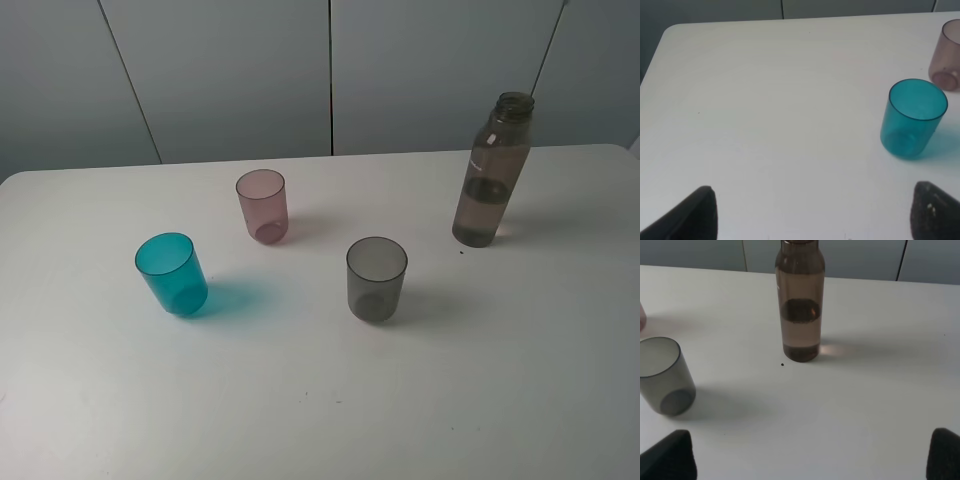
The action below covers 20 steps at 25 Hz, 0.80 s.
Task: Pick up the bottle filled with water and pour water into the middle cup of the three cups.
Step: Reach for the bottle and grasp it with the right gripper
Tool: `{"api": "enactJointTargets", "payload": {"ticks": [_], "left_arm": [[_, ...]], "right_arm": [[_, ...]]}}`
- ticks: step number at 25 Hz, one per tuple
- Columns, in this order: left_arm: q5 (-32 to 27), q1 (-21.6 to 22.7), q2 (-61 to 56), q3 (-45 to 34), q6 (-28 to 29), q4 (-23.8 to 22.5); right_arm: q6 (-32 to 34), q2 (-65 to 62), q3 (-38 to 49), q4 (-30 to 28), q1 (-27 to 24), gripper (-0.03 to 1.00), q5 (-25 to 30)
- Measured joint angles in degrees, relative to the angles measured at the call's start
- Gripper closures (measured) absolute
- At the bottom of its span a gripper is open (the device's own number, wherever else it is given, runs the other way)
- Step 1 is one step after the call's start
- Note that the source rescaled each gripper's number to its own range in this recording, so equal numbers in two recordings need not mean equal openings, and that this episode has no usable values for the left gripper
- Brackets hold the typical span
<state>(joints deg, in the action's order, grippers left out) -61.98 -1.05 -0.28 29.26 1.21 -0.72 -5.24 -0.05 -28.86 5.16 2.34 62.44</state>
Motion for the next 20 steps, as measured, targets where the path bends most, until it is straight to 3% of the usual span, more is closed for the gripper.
{"api": "enactJointTargets", "payload": {"ticks": [20], "left_arm": [[0.0,0.0,0.0,0.0,0.0,0.0]], "right_arm": [[0.0,0.0,0.0,0.0,0.0,-0.03,0.0]]}}
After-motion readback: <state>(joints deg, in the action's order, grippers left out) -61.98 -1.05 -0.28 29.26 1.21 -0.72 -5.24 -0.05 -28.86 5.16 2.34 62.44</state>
